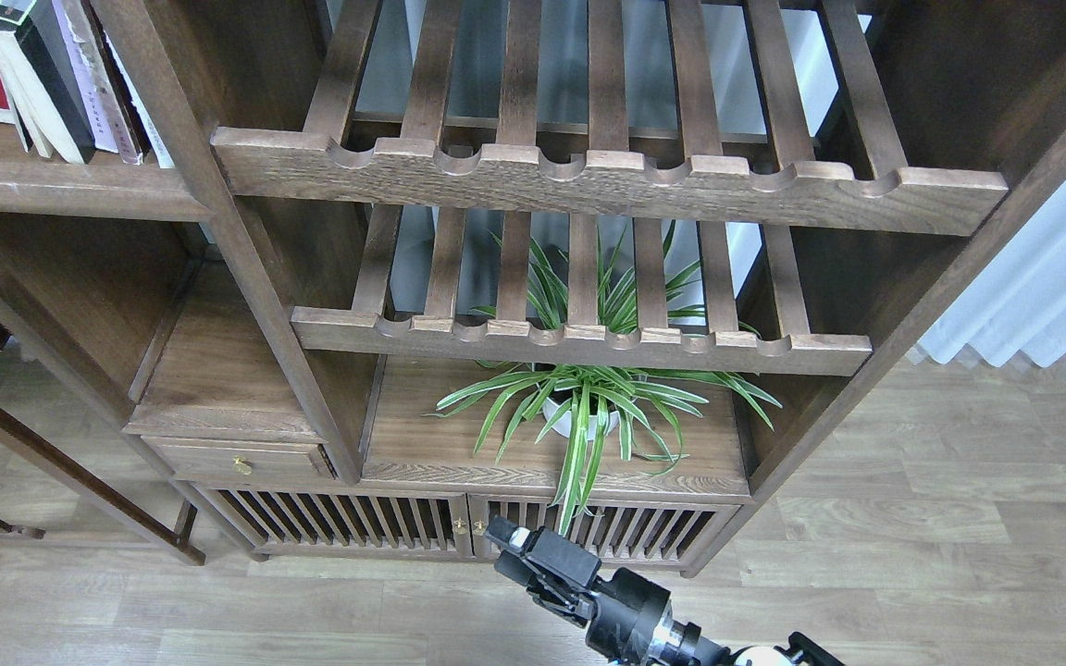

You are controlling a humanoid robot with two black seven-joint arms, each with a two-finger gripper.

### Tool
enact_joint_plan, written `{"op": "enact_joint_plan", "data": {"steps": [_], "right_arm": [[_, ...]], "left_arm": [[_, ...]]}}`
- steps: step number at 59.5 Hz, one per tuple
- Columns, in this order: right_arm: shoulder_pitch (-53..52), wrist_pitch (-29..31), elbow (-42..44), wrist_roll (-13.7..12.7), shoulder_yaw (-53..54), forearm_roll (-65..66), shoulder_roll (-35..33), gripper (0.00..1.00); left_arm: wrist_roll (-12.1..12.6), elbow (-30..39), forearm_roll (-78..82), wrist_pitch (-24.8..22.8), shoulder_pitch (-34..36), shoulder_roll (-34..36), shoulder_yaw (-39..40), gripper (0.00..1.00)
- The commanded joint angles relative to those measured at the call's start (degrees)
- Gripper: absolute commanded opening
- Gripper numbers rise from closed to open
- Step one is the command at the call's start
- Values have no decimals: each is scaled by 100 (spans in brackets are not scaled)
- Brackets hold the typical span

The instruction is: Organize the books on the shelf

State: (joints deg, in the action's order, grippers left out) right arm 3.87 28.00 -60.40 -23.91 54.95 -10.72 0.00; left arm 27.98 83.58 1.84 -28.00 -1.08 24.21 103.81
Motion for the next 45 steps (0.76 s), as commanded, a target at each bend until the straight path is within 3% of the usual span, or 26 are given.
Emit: {"op": "enact_joint_plan", "data": {"steps": [1, 17, 33, 45], "right_arm": [[-1, 0, 2, 0, 68, -8, 0, 100], [-1, 0, 37, 272, 138, -9, 0, 100], [-1, 0, 55, 325, 253, -9, 0, 100], [-1, 0, 72, 325, 253, -9, 0, 100]], "left_arm": [[2, -35, 9, 0, -366, -530, -177, 64], [2, -298, 26, 0, -735, -1103, -590, 86], [2, -913, 26, 0, -780, -1410, -950, 98], [2, -1397, -132, 0, -753, -1788, -1144, 99]]}}
